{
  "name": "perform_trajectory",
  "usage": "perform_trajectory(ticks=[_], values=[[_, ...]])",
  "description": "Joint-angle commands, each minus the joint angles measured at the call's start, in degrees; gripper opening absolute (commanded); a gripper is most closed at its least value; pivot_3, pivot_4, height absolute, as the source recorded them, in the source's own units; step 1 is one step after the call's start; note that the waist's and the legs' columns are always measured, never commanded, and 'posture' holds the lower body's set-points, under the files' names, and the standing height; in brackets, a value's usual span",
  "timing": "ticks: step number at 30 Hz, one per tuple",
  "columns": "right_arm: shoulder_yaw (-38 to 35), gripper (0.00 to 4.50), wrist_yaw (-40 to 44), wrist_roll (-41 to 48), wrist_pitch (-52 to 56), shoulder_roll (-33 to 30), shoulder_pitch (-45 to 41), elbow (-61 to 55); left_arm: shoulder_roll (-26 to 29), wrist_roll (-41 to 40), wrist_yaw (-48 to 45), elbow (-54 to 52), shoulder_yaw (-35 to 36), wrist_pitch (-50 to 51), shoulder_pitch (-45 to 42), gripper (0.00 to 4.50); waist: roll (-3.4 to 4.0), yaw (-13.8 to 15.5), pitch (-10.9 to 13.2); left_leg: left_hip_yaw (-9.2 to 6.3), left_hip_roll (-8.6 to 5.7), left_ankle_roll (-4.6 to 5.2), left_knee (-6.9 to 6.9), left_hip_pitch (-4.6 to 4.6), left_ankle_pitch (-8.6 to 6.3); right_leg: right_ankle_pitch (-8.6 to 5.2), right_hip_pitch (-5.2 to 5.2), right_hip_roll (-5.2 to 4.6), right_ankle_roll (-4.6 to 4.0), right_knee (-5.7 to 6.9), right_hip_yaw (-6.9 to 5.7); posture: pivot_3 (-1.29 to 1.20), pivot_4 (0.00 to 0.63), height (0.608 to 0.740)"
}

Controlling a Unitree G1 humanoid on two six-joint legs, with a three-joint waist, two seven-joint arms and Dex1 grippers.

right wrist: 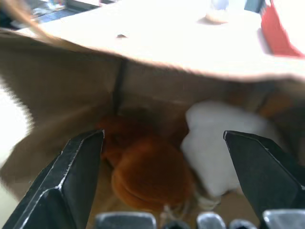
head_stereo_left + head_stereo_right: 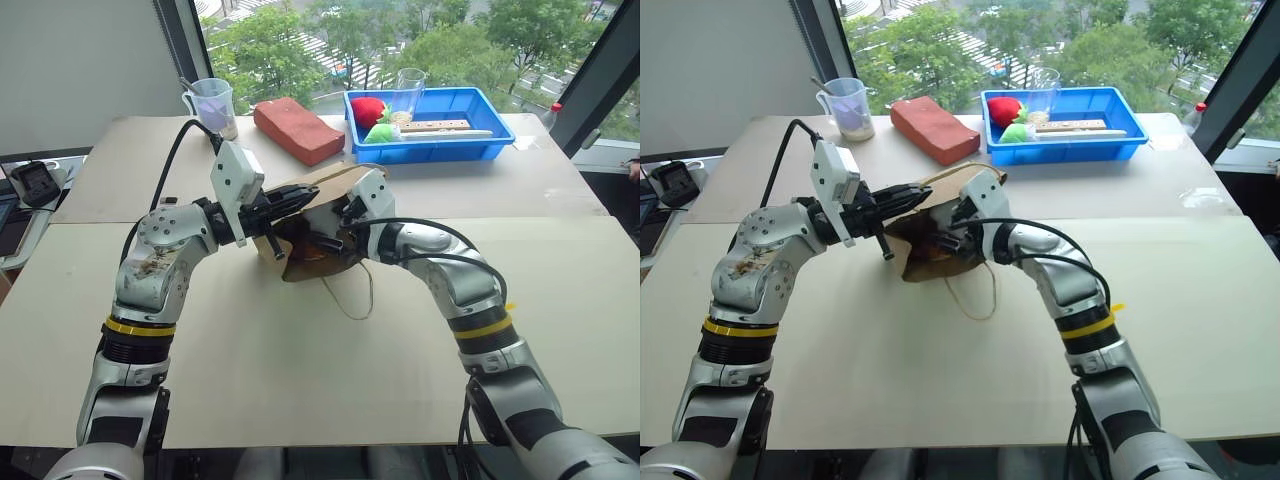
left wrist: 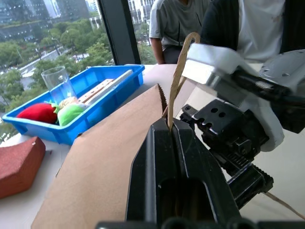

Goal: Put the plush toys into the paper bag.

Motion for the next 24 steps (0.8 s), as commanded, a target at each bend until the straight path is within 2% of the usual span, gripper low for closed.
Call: perform_trajectory(ticks=[1, 4, 6, 10, 14, 16, 18, 24], values=[[0.42, 4.45, 3.2, -1.63, -7.58, -1.4, 1.03, -3.71, -0.56, -3.03, 3.14, -3.15, 2.41, 4.16, -2.75, 0.0, 0.0, -0.02, 0.0, 0.0, 0.0, 0.0, 0.01, 0.0, 0.0, 0.0, 0.01, 0.0, 0.0, -0.01, 0.0, 0.0, 0.15, 0.74], [1.11, 4.45, 6.09, -2.68, -10.56, -3.69, 2.97, -6.22, -0.72, -4.02, 4.46, -2.98, 2.97, 6.43, -3.66, 0.0, 0.0, 0.02, 0.0, 0.0, 0.0, -0.01, 0.02, 0.02, 0.0, 0.0, 0.05, 0.0, 0.0, -0.01, 0.0, 0.0, 0.15, 0.74], [-0.08, 4.45, 6.5, -1.36, -8.68, -4.44, 4.07, -8.84, -0.56, -4.09, 4.72, -2.88, 2.78, 6.92, -3.95, 0.0, -0.01, 0.0, 0.0, 0.0, 0.0, -0.01, 0.02, 0.02, 0.0, 0.0, 0.05, 0.0, 0.0, -0.02, 0.0, 0.0, 0.15, 0.74], [-5.27, 4.45, 6.13, 5.73, 2.35, -5.73, 5.94, -16.67, -0.41, -4.02, 4.97, -2.86, 2.59, 7.48, -3.98, 0.0, -0.01, 0.08, 0.0, 0.0, 0.0, -0.02, 0.02, 0.01, 0.01, 0.0, 0.05, 0.0, 0.0, -0.01, 0.0, 0.0, 0.15, 0.74], [-9.32, 4.45, 7.31, 16.74, 19.21, -10.73, 10.45, -27.59, 0.06, -4.09, 4.62, -2.78, 2.63, 7.68, -3.86, 0.0, -0.01, 0.74, 0.0, -0.02, 0.0, 0.0, 0.02, 0.01, 0.0, 0.0, 0.08, 0.0, 0.0, -0.02, -0.01, 0.0, 0.15, 0.74], [-8.44, 4.45, 5.64, 18.71, 23.72, -11.2, 13.56, -30.17, 0.03, -4.27, 4.51, -2.45, 2.52, 7.65, -4.08, 0.0, -0.03, 1.25, -0.01, -0.03, 0.0, 0.03, 0.02, 0.01, -0.02, 0.0, 0.12, 0.0, 0.0, -0.1, -0.02, 0.0, 0.15, 0.74], [-4.49, 4.45, 3.13, 17.29, 26.44, -10.31, 15.81, -29.11, -0.2, -4.17, 4.3, -1.9, 2.06, 7.36, -4.49, 0.0, -0.03, 1.25, -0.01, 0.0, -0.01, 0.04, 0.03, 0.01, -0.02, 0.0, 0.13, 0.0, 0.0, -0.13, 0.0, 0.0, 0.15, 0.74], [-0.97, 4.45, -2.37, 16.31, 30.74, -5.06, 16.11, -23.42, 0.1, -3.96, 3.44, -1.85, 1.45, 7.23, -4.45, 0.0, -0.03, 1.3, 0.0, 0.02, -0.01, 0.0, 0.12, 0.06, 0.0, 0.0, 0.09, 0.0, 0.0, -0.17, 0.01, 0.0, 0.15, 0.74]])
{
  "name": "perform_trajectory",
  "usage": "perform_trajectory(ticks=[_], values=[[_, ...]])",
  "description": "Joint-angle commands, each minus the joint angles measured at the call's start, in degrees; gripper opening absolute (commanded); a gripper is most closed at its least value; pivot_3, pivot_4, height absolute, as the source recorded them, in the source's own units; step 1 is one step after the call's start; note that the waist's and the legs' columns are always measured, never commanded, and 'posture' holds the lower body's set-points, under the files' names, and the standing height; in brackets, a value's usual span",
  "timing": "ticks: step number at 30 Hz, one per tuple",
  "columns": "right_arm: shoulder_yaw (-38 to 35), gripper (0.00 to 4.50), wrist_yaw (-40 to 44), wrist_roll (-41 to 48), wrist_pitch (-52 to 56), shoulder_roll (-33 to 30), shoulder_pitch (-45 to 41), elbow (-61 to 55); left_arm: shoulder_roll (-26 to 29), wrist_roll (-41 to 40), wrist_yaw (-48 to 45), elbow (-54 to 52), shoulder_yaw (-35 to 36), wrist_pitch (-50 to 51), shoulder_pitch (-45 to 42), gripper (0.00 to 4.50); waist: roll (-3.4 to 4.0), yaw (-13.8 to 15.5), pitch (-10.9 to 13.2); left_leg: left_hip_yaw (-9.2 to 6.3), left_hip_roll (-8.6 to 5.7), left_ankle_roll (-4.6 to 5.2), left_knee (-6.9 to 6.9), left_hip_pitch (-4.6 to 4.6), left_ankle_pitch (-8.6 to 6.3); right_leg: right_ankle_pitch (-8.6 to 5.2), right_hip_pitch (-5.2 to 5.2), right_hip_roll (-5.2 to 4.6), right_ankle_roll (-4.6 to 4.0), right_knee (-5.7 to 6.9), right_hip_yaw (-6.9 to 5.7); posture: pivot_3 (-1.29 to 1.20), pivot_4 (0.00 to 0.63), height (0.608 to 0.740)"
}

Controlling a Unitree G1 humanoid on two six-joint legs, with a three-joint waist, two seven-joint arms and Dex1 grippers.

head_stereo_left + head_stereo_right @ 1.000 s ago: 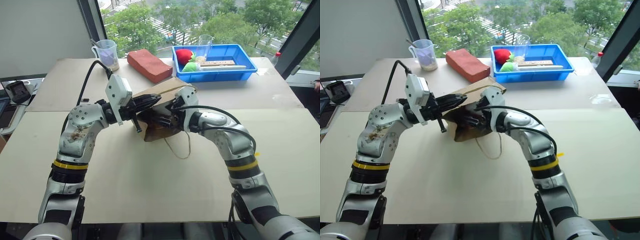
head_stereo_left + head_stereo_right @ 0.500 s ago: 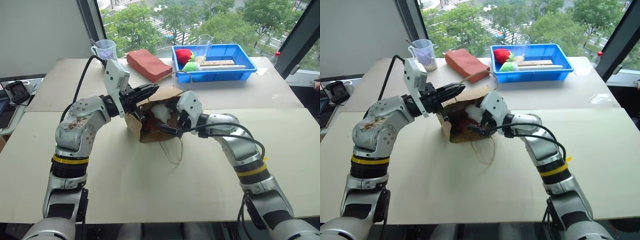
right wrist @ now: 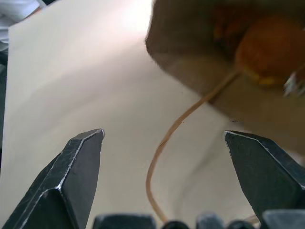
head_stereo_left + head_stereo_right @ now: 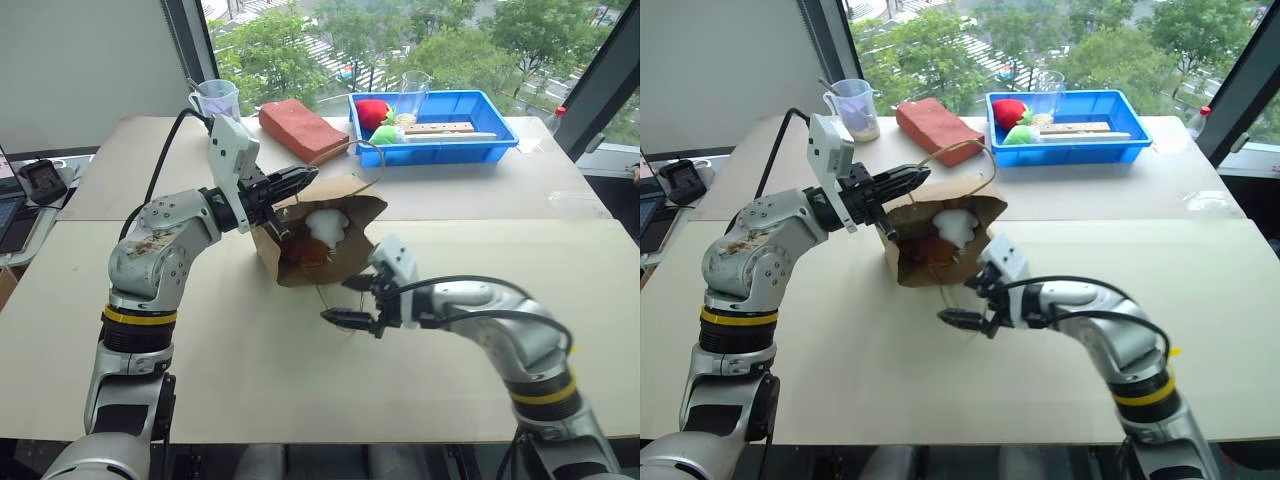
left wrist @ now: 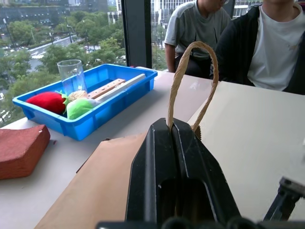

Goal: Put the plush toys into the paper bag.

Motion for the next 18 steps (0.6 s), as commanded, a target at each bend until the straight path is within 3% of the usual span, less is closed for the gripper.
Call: perform_trajectory(ticks=[1, 2, 5, 15, 18], values=[[0.59, 4.45, -1.8, -0.44, 0.8, 0.88, -1.05, 0.64, 0.68, 0.02, -0.43, -1.24, 0.58, -0.53, -0.73, 0.0, 0.0, 0.04, 0.0, 0.0, 0.0, -0.01, 0.0, -0.01, 0.0, 0.0, 0.0, 0.0, 0.0, -0.01, 0.0, 0.0, 0.15, 0.74], [0.94, 4.45, -1.84, -0.52, 0.84, 0.92, -1.02, 0.9, 0.72, 0.05, -0.46, -1.33, 0.54, -0.52, -0.61, 0.0, 0.0, 0.15, 0.0, 0.0, -0.01, -0.01, 0.01, -0.01, 0.01, 0.0, 0.0, 0.0, 0.0, -0.01, 0.0, 0.0, 0.15, 0.74], [1.79, 3.68, -1.91, -0.24, 1.45, 0.88, -0.83, 1.66, 0.9, -0.07, -0.3, -1.85, 0.67, -0.21, -0.28, 0.0, 0.0, 0.22, 0.0, -0.01, 0.0, -0.01, 0.0, -0.02, 0.01, 0.0, 0.01, 0.0, 0.0, -0.01, -0.01, 0.0, 0.15, 0.74], [-1.71, 0.19, -0.41, 1.58, -1.0, -1.67, 0.33, -2.57, 1.57, -0.67, 0.44, -2.65, 1.59, 0.74, 0.08, 0.0, 0.0, 0.17, 0.0, -0.01, -0.01, -0.01, 0.0, -0.03, 0.0, 0.0, 0.01, 0.0, 0.0, -0.02, -0.01, 0.0, 0.15, 0.74], [-6.35, 0.09, 0.64, 5.18, -0.18, -2.62, -1.05, -5.67, 1.78, -1.18, 0.22, -2.15, 1.88, 1.41, -0.74, 0.0, 0.0, 0.14, 0.0, -0.01, 0.0, -0.01, 0.0, -0.03, 0.0, 0.0, 0.01, 0.0, 0.01, -0.04, -0.01, 0.0, 0.15, 0.74]])
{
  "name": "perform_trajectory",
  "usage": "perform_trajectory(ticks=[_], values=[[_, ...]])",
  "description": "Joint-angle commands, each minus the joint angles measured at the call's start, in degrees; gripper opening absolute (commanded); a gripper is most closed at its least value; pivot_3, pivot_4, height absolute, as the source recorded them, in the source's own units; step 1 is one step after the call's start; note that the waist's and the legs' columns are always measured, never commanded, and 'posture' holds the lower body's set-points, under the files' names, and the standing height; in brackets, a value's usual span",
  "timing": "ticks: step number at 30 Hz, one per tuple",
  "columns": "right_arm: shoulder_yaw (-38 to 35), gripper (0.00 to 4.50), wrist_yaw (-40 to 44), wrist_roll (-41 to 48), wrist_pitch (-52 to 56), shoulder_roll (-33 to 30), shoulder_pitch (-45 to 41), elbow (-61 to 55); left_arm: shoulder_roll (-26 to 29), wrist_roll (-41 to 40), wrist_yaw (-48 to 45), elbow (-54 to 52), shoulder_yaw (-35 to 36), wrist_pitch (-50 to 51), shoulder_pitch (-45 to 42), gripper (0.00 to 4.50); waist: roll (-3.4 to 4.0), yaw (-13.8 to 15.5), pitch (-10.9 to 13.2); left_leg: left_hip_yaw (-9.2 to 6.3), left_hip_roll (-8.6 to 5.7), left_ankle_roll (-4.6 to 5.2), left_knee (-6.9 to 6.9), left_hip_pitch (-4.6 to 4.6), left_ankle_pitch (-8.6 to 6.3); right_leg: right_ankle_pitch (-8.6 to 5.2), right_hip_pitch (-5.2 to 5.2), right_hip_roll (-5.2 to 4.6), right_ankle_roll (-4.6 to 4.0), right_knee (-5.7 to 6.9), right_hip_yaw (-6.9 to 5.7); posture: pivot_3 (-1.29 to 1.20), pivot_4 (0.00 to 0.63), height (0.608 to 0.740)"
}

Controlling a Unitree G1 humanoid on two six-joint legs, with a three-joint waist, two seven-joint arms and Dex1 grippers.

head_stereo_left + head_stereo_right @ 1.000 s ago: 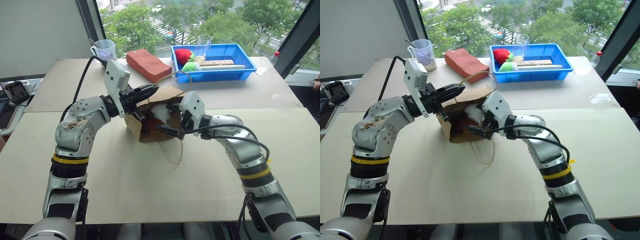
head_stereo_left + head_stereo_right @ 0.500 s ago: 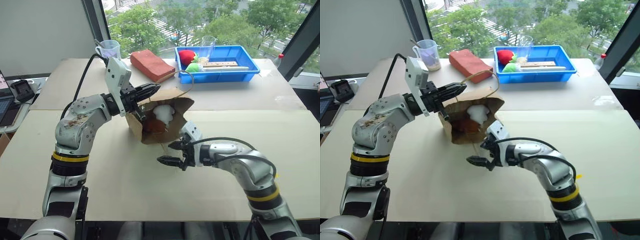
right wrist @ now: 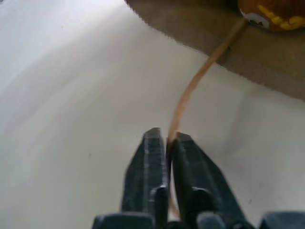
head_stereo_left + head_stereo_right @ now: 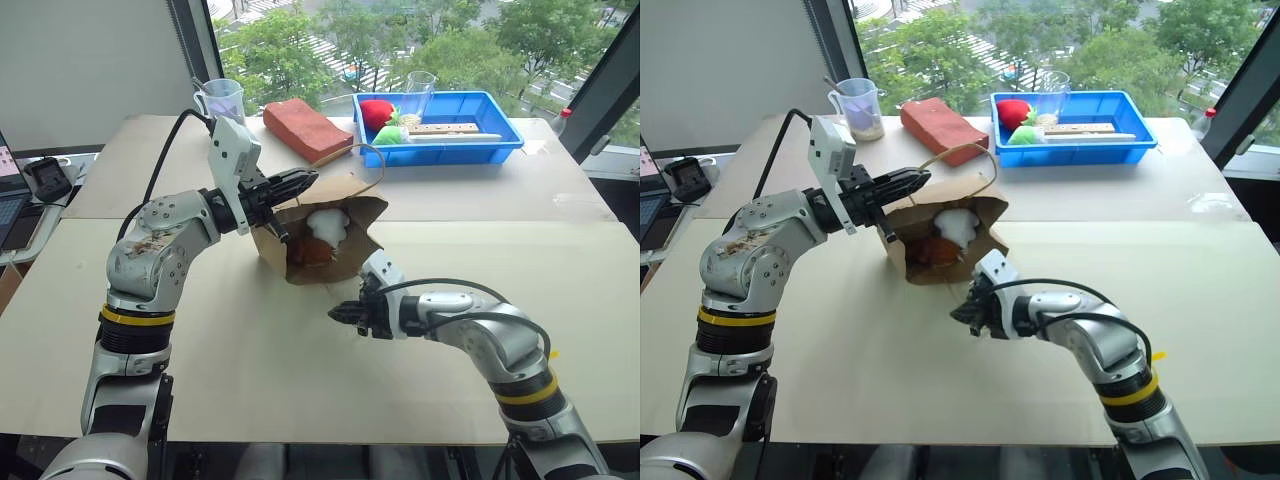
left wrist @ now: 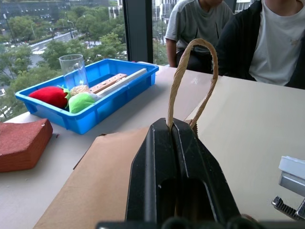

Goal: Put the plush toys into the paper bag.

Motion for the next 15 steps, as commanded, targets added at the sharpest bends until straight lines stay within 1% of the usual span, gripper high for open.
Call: perform_trajectory(ticks=[1, 3, 5, 8, 10, 12, 15], values=[[-6.01, 0.09, 1.79, 5.0, 0.15, -1.51, -2.28, -5.68, 1.03, -1.12, -0.32, -1.32, 1.92, 0.42, -1.54, 0.0, 0.0, -0.01, 0.0, 0.0, 0.0, 0.0, 0.0, 0.0, 0.0, 0.0, 0.0, 0.0, 0.0, 0.01, 0.01, 0.0, 0.15, 0.74], [-8.56, 0.09, 2.35, 7.57, 1.74, -3.43, -4.09, -8.06, 1.82, -0.15, -2.7, 0.23, 1.11, -1.7, -2.68, 0.0, -0.01, -0.01, 0.0, 0.0, 0.0, 0.0, 0.0, 0.0, 0.0, 0.0, 0.0, 0.0, 0.0, 0.01, 0.0, 0.0, 0.15, 0.74], [-12.81, 0.09, 1.99, 12.88, 5.39, -4.8, -8.99, -10.94, 1.46, 1.45, -5.27, 7.24, 0.22, -4.8, -7.71, 0.0, -0.01, 0.1, 0.02, 0.0, 0.0, 0.0, 0.0, -0.01, 0.0, 0.0, -0.01, 0.0, 0.0, 0.0, -0.01, 0.0, 0.15, 0.74], [-15.78, 0.09, -0.75, 18.31, 9.11, -3.29, -14.72, -11.98, 0.19, 2.99, -7.36, 16.46, -0.26, -7.9, -13.28, 0.0, -0.02, 0.19, 0.02, 0.0, -0.01, 0.0, 0.04, -0.03, 0.0, 0.0, 0.0, 0.0, 0.0, -0.03, -0.03, 0.0, 0.15, 0.74], [-15.79, 0.09, -3.37, 19.36, 10.02, -1.41, -17.22, -11.31, -0.45, 3.81, -8.84, 21.25, -0.34, -9.6, -15.21, 0.0, -0.01, 0.09, 0.0, 0.0, 0.0, 0.01, 0.03, 0.05, -0.01, 0.0, 0.09, 0.0, 0.0, -0.01, -0.03, 0.0, 0.15, 0.74], [-14.25, 0.09, -5.66, 18.66, 9.42, 0.87, -18.35, -10.01, -0.6, 4.8, -10.86, 25.09, -0.89, -11.05, -15.58, 0.0, -0.01, -0.07, 0.0, 0.0, 0.0, 0.03, -0.04, 0.05, -0.02, 0.0, 0.07, 0.0, 0.0, 0.04, -0.03, 0.0, 0.15, 0.74], [-9.73, 0.09, -6.76, 14.65, 5.85, 2.3, -16.75, -7.97, -0.72, 5.49, -13.23, 26.69, -1.47, -12.03, -14.62, 0.0, -0.01, -0.32, 0.0, 0.0, -0.01, 0.03, -0.04, -0.02, -0.01, 0.0, -0.02, 0.0, 0.0, 0.21, -0.02, 0.0, 0.15, 0.74]])
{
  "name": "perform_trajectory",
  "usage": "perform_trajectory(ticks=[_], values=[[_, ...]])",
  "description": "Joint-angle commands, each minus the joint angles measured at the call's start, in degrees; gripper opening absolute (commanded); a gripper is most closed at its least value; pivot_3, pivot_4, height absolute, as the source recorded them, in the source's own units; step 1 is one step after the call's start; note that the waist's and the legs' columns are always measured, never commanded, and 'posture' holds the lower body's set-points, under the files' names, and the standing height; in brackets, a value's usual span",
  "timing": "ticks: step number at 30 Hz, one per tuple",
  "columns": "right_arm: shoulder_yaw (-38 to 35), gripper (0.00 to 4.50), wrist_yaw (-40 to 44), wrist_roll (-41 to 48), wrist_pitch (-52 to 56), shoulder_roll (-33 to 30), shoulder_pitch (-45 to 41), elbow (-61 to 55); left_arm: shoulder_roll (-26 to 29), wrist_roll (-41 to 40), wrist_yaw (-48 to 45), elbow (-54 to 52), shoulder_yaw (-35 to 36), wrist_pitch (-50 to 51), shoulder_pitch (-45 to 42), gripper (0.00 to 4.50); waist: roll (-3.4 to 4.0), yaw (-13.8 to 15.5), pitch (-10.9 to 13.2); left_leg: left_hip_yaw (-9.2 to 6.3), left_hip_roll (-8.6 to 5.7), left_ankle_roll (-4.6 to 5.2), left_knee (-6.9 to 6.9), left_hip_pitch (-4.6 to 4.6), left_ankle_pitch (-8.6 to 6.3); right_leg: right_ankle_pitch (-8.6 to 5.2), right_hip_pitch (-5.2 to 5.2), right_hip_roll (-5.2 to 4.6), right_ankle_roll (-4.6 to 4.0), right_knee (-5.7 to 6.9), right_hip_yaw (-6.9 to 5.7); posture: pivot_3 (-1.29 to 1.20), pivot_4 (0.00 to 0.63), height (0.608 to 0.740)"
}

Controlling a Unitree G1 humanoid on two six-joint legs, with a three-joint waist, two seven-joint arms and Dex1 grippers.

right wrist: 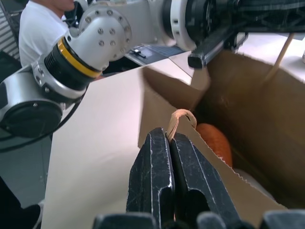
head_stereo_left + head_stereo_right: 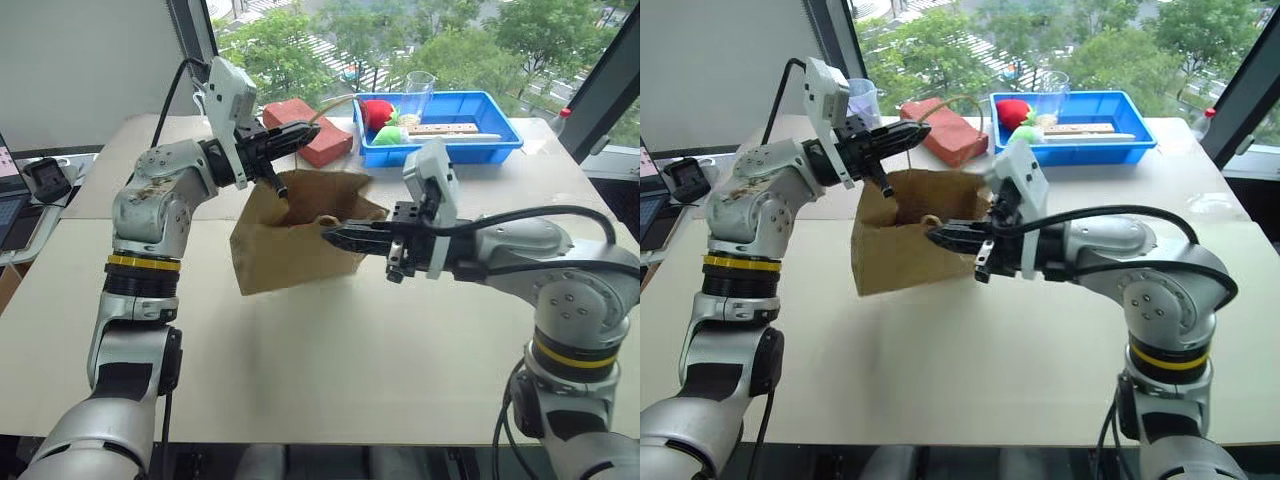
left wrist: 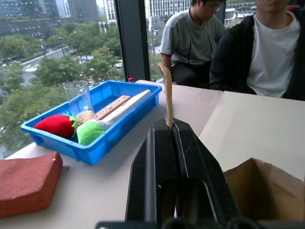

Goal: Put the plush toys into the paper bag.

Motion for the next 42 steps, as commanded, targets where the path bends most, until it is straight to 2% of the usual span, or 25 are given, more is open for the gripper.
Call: perform_trajectory(ticks=[1, 7, 11, 14, 22, 26, 28, 32, 36, 42], values=[[4.57, 0.09, -1.47, -4.33, -4.95, 0.97, 1.11, 1.81, 0.22, 0.49, -3.32, -0.29, -0.54, -1.18, 0.63, 0.0, 0.0, -0.12, 0.0, 0.0, 0.0, 0.0, -0.01, -0.05, 0.0, 0.0, -0.04, 0.0, 0.0, -0.01, 0.0, 0.0, 0.15, 0.74], [10.03, 0.09, -2.38, -10.84, -10.78, 2.76, 1.31, 7.3, 2.86, -0.37, -7.01, -5.77, -0.92, 2.62, 5.0, 0.0, 0.0, -0.19, 0.0, -0.01, 0.01, -0.01, 0.0, -0.15, 0.0, 0.0, -0.14, 0.0, 0.0, -0.01, 0.0, 0.0, 0.15, 0.74], [11.86, 0.09, -2.29, -14.33, -13.46, 3.02, 1.45, 9.55, 5.99, -4.13, -8.3, -12.67, 1.27, 8.6, 7.48, 0.0, 0.0, -0.53, 0.0, -0.01, 0.01, -0.02, 0.01, -0.14, 0.01, 0.0, -0.14, 0.0, 0.0, 0.04, 0.0, 0.0, 0.15, 0.74], [12.32, 0.0, -1.66, -15.78, -14.95, 3.38, 1.09, 11.13, 8.6, -5.63, -7.67, -16.3, 3.04, 11.18, 8.75, 0.93, 0.01, -0.7, 0.0, -0.03, 0.01, -0.01, 0.0, -0.14, 0.01, 0.0, -0.14, 0.0, 0.0, 0.06, 0.0, 0.0, 0.15, 0.74], [12.88, 0.0, 0.99, -17.6, -17.1, 3.41, -0.29, 14.2, 17.15, -10.5, -6.08, -26.18, 11.2, 17.22, 15.21, 4.47, 0.02, -1.3, 0.01, -0.03, 0.03, -0.01, -0.04, -0.1, 0.01, 0.0, -0.16, 0.01, 0.0, 0.07, 0.0, 0.0, 0.15, 0.74], [12.6, 0.0, 2.64, -18.04, -17.2, 2.76, -1.04, 15.04, 22.63, -10.38, -10.3, -30.87, 13.53, 14.73, 25.54, 4.47, 0.04, -1.45, 0.02, -0.02, 0.03, -0.01, -0.09, -0.06, 0.0, 0.0, -0.18, 0.0, 0.0, 0.08, 0.02, 0.0, 0.15, 0.74], [12.56, 0.0, 3.22, -18.24, -17.25, 2.5, -1.35, 15.37, 22.49, -9.88, -9.87, -32.67, 14.48, 12.52, 30.13, 4.47, 0.05, -1.31, 0.03, -0.02, 0.05, -0.01, -0.15, -0.05, 0.0, 0.0, -0.21, 0.0, 0.0, 0.07, 0.01, 0.0, 0.15, 0.74], [12.41, 0.0, 3.7, -18.35, -16.81, 2.42, -1.87, 15.3, 18.26, -4.47, -4.81, -34.13, 12.8, 3.72, 35.96, 4.47, 0.04, -0.39, 0.03, -0.01, 0.04, -0.01, -0.13, -0.1, 0.0, 0.0, -0.18, 0.0, 0.0, -0.01, 0.02, 0.0, 0.15, 0.74], [12.26, 0.0, 3.88, -18.15, -16.13, 2.26, -1.87, 14.65, 13.15, -0.92, -0.47, -32.95, 10.17, -1.56, 36.36, 4.47, 0.02, 0.46, 0.03, -0.01, 0.04, -0.02, -0.08, -0.09, 0.01, 0.0, -0.17, 0.0, -0.01, -0.15, 0.0, 0.0, 0.15, 0.74], [12.12, 0.0, 3.99, -17.89, -15.41, 1.76, -2.01, 14.16, 10.18, 2.55, 0.52, -26.88, 8.0, -8.45, 34.56, 4.47, 0.03, 0.18, 0.03, 0.01, 0.04, -0.02, -0.07, -0.06, 0.01, 0.01, -0.2, 0.0, -0.02, -0.11, 0.0, 0.0, 0.15, 0.74]])
